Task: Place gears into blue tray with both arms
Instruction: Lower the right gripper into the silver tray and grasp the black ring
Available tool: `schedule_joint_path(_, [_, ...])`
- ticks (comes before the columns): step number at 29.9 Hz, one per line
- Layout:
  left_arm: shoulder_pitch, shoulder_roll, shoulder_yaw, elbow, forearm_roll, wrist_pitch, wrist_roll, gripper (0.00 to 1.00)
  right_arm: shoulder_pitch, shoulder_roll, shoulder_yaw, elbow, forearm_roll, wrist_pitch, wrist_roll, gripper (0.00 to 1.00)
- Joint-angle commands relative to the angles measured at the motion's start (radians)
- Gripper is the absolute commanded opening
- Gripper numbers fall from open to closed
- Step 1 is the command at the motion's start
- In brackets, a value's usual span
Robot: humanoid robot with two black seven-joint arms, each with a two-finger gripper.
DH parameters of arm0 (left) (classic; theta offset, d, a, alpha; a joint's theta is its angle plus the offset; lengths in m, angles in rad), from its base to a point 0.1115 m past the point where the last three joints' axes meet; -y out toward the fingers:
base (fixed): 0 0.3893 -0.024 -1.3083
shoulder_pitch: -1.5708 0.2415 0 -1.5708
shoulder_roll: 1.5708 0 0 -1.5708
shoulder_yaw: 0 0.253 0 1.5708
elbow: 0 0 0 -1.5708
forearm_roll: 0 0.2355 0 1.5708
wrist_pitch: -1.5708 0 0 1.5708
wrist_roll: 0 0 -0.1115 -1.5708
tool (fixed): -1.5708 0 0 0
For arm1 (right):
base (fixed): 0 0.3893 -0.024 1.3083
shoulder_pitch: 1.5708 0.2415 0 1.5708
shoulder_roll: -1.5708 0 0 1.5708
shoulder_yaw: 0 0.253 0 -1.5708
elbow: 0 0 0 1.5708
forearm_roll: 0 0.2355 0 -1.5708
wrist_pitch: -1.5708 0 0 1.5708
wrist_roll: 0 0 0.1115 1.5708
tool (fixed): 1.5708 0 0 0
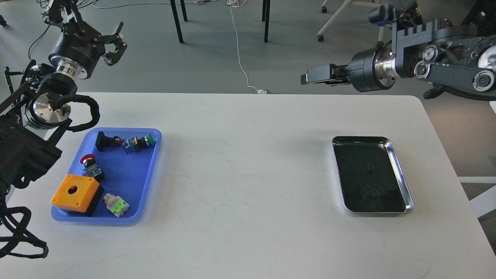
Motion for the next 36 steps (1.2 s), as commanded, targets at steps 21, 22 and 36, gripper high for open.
schedule_joint_path(21, [0.02, 0.01, 0.016, -0.006, 0.007, -0.049, -0.003, 0.98, -0.276, 0.06, -0.257, -0.099, -0.264, -0.185, 0.067, 0.67])
schedule_joint_path(22, [0.026, 0.01, 0.015, -0.006, 0.007, -0.049, -0.003, 0.98, -0.285, 0.06, -0.257, -0.108, -0.264, -0.185, 0.054, 0.66])
schedule_joint_path(36, [0.029, 0.013, 0.007, -0.001, 0.004, -0.04, -0.006, 0.98, -0.362, 0.062, -0.24, -0.157, -0.26, -0.189, 0.0, 0.56])
